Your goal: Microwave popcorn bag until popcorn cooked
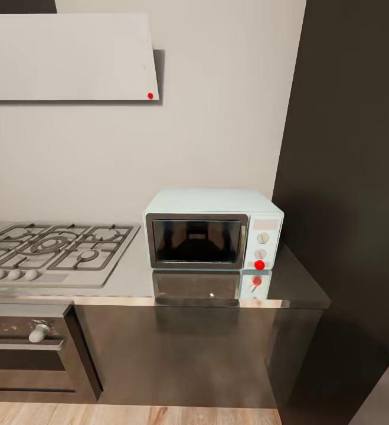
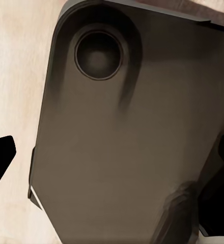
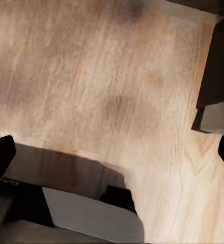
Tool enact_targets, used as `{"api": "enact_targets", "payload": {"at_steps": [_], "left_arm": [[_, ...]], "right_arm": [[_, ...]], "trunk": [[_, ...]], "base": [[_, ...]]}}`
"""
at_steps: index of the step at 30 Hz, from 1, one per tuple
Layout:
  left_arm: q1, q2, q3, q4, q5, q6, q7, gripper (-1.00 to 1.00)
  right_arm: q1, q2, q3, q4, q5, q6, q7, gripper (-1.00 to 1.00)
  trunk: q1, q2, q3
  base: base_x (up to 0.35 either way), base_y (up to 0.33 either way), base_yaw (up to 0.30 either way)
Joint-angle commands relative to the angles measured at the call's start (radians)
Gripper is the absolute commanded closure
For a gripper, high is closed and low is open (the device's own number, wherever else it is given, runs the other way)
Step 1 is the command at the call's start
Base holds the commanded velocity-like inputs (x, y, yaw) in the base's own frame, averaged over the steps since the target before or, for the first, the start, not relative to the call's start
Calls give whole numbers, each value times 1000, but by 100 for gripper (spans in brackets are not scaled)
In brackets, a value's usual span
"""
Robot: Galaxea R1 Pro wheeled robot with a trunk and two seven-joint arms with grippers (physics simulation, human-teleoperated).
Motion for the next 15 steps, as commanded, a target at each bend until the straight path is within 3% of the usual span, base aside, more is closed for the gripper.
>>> {"api": "enact_targets", "payload": {"at_steps": [1, 2, 5, 8, 11, 14, 15], "left_arm": [[0, 0, 1, 0, 6, -1, 1, -100], [0, 0, 1, 0, 6, -1, 1, -100], [0, 1, 1, 0, 6, -1, 1, -100], [0, 2, 1, 0, 6, -1, 1, -100], [0, 2, 1, 0, 6, -1, 1, -100], [0, 2, 1, 0, 6, -1, 1, -100], [0, 1, 1, 0, 6, -1, 1, -100]], "right_arm": [[1, 10, -2, -132, 1, 94, 5, -100], [1, 15, -3, -219, -1, 169, 5, -100], [1, 25, -3, -675, -9, 531, 6, -100], [1, 31, 1, -959, -10, 775, 6, -100], [-55, 52, -1, -1061, -7, 891, 1, -100], [-210, 59, -5, -1078, -6, 1070, 0, -100], [-269, 61, -6, -1080, -6, 1089, 0, -100]], "trunk": [[0, 0, -1], [0, 0, -1], [0, 0, -1], [0, 0, -1], [0, 0, -1], [0, 0, -1], [0, 0, -1]], "base": [[0, 0, 0], [0, 0, 0], [0, 0, 0], [0, 0, 0], [0, 0, 0], [0, 0, 0], [0, 0, 0]]}}
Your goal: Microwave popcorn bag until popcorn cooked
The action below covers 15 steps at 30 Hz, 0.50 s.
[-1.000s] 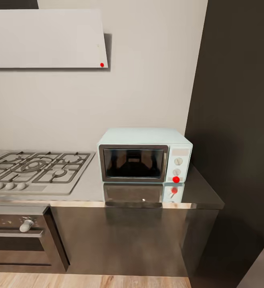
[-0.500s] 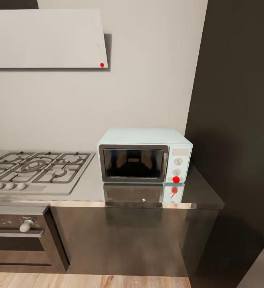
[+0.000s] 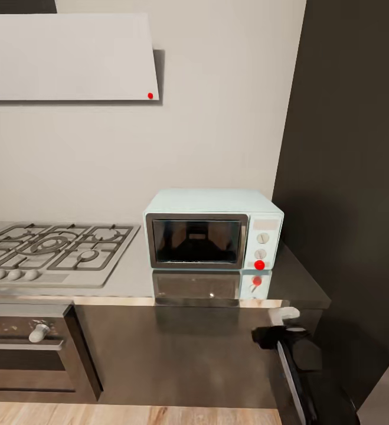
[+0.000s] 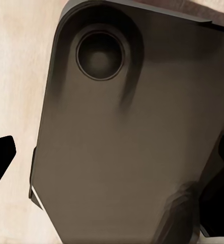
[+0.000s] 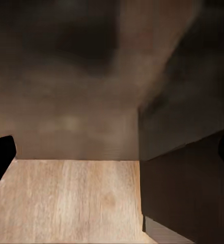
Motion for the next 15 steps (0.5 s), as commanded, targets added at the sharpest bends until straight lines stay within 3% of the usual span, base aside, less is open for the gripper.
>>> {"api": "enact_targets", "payload": {"at_steps": [1, 2, 3, 6, 8, 11, 15], "left_arm": [[-1, 0, 1, 0, 5, -1, 1, -100], [-1, -1, 1, 0, 5, -1, 1, -100], [-1, -1, 1, 0, 5, -1, 1, -100], [-1, -1, 1, 0, 5, -1, 1, -100], [0, -1, 1, 0, 5, -1, 1, -100], [-1, -1, 2, 0, 5, -1, 1, -100], [0, -1, 1, -2, 3, -1, 0, -100]], "right_arm": [[-45, 1, -1, -1, 3, 5, 2, -100], [-101, 2, -2, -2, 4, 5, 2, -100], [-251, 4, -3, -2, 4, 5, 2, -100], [-370, 8, -3, -1, 5, 5, 2, -100], [-419, 14, -3, 0, 5, 5, 1, -100], [-439, 77, -7, 5, 7, 5, -2, -100], [-439, 77, -11, 57, 4, 5, -9, -100]], "trunk": [[0, -1, -1], [0, -1, -1], [0, -1, -1], [0, -1, -1], [0, -1, -1], [0, -1, -1], [0, -1, -1]], "base": [[0, 0, 0], [0, 0, 0], [0, 0, 0], [0, 0, 0], [0, 0, 0], [0, 0, 0], [0, 0, 0]]}}
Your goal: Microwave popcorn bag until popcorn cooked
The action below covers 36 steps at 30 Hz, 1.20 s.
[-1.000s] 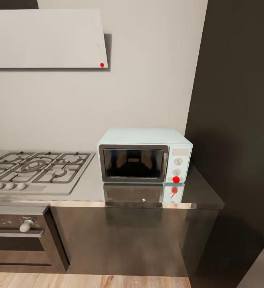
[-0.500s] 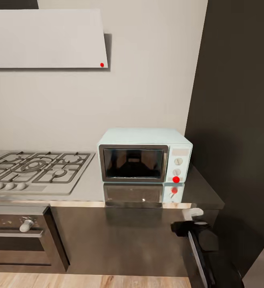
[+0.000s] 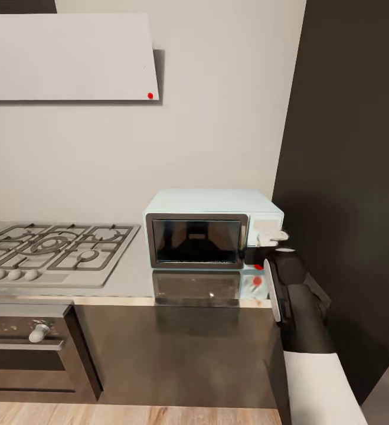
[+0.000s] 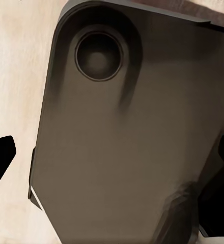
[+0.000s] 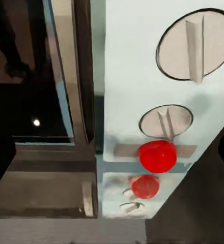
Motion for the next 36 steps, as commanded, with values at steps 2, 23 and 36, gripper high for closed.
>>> {"api": "enact_targets", "payload": {"at_steps": [2, 23, 36], "left_arm": [[-1, -1, 1, 0, 5, -1, 1, -100], [0, -1, -2, 0, 2, -1, 0, -100], [0, -1, -2, 0, 2, -1, 0, -100]], "right_arm": [[-3, 1, -5, 33, 4, -96, -1, -100], [-3, 1, -54, 297, -2, -536, -63, -100], [-3, 1, -54, 298, 0, -537, -63, -100]], "trunk": [[0, -1, -1], [0, -1, -1], [0, -1, -1]], "base": [[0, 0, 0], [0, 7, 0], [0, 86, 0]]}}
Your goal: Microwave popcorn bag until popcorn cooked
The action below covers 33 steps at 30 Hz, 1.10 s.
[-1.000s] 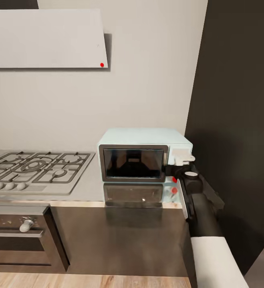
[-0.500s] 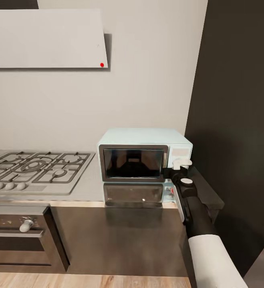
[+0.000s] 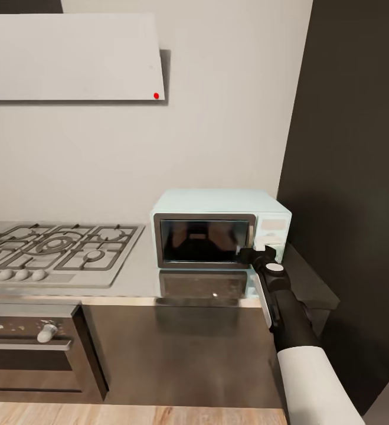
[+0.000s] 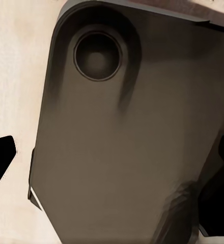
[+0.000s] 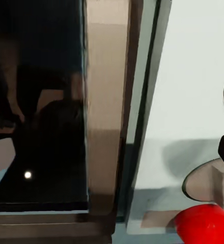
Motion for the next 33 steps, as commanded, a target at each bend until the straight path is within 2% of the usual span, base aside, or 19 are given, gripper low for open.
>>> {"api": "enact_targets", "payload": {"at_steps": [1, 13, 14, 29, 33], "left_arm": [[-1, 0, 1, 0, 5, -1, 1, -100], [0, 0, 1, 0, 5, -1, 1, -100], [0, 0, 1, 0, 5, -1, 1, -100], [0, 1, 1, 0, 5, -1, 1, -100], [0, -1, 0, 0, 5, -1, 1, -100]], "right_arm": [[-1, 1, -1, -1, 4, 5, 0, -100], [-1, 1, -1, -1, 5, 1, -2, -100], [-1, 1, -1, -1, 5, 0, -3, 100], [-1, 1, -1, -1, 6, 2, -3, 100], [-1, 1, -1, -1, 7, 2, -3, 100]], "trunk": [[0, -1, -1], [0, -1, -1], [0, -1, -1], [0, -1, -1], [0, -1, -1]], "base": [[0, 120, 0], [0, 8, 0], [0, 0, 0], [0, 0, 0], [-170, 29, 0]]}}
